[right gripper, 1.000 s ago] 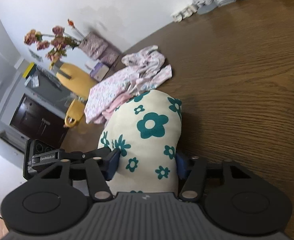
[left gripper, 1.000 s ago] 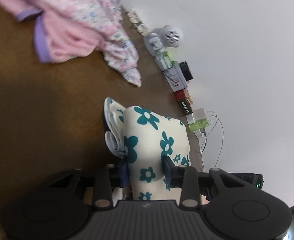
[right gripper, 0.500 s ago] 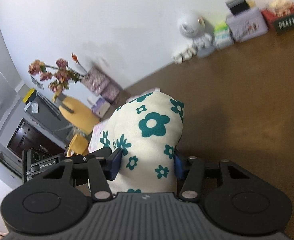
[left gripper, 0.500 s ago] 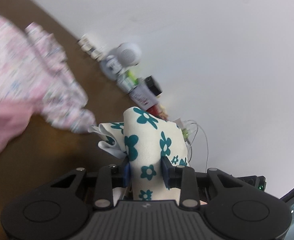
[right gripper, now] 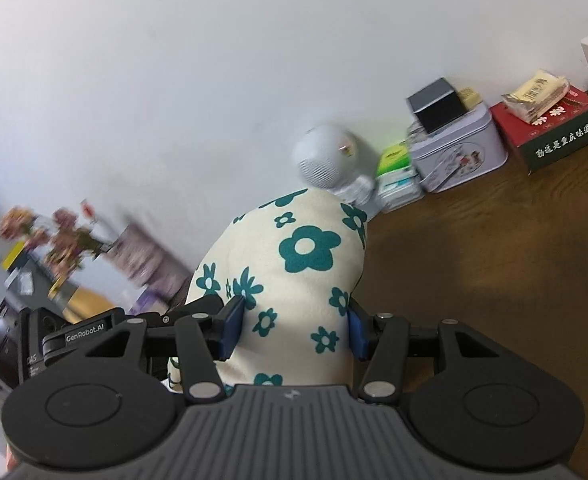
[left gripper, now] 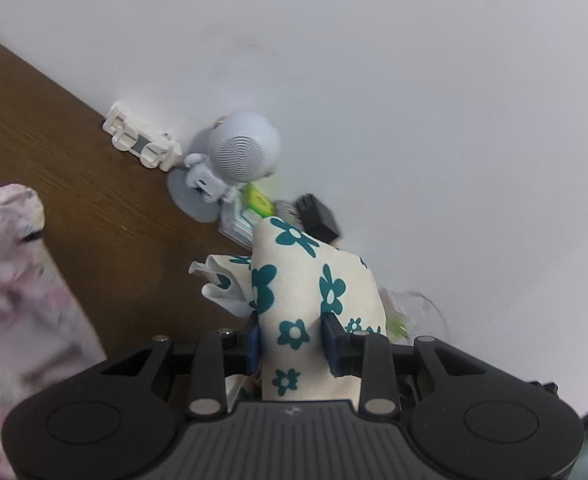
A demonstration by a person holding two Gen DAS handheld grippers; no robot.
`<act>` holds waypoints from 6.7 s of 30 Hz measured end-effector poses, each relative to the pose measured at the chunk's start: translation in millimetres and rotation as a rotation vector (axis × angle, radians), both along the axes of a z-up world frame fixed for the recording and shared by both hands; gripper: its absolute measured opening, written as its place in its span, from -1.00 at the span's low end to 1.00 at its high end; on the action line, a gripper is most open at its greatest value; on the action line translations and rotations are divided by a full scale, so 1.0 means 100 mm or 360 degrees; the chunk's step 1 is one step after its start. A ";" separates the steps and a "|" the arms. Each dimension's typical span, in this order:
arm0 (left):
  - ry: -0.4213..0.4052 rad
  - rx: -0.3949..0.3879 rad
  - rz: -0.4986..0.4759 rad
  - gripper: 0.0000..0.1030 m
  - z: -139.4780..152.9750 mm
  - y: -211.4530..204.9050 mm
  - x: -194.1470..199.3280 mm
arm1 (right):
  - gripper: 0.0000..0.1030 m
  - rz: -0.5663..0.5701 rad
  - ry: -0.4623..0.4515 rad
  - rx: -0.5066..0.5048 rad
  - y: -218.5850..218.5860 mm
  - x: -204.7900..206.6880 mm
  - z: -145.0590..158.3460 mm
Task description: Fold clothes
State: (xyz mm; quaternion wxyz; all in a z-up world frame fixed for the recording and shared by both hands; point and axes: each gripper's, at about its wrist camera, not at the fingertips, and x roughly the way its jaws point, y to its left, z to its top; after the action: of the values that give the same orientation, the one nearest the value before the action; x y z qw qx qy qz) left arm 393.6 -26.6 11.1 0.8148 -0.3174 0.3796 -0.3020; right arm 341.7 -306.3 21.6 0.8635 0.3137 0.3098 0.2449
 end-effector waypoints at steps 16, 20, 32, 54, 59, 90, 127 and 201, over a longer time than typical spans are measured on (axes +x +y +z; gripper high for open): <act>0.0135 0.0041 0.0046 -0.40 -0.61 -0.38 0.77 | -0.01 -0.0169 0.0167 -0.0045 -0.12 0.83 -0.61; 0.0141 0.0022 0.0058 -0.35 -0.65 -0.36 0.76 | 0.02 -0.0171 0.0151 -0.0096 -0.08 0.83 -0.61; -0.0185 0.0087 0.0231 0.82 -0.31 -0.24 0.41 | 0.99 -0.0296 -0.0063 -0.0169 -0.19 0.55 -0.34; -0.0667 0.0696 0.0337 1.00 0.01 0.05 -1.41 | 1.00 -0.0309 -0.0334 -0.0619 0.20 -0.92 -0.07; -0.0705 0.0720 0.0286 1.00 0.02 0.09 -1.85 | 1.00 -0.0317 -0.0299 -0.0700 0.24 -1.31 -0.08; -0.0713 0.0825 0.0329 1.00 -0.04 0.28 -3.66 | 1.00 -0.0314 -0.0377 -0.0937 0.61 -3.13 -0.15; -0.0693 0.0887 0.0420 1.00 -0.12 0.28 -3.88 | 1.00 -0.0226 -0.0374 -0.0922 0.71 -3.26 -0.22; -0.0647 0.0877 0.0437 1.00 -0.17 0.26 -3.86 | 1.00 -0.0191 -0.0362 -0.0937 0.75 -3.25 -0.27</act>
State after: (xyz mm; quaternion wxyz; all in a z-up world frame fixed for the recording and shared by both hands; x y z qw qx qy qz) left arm 7.1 -0.6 -6.4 0.9615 -0.0676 0.2308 -0.1333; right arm 16.8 -230.9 -5.0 0.9591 0.0388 0.2499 0.1270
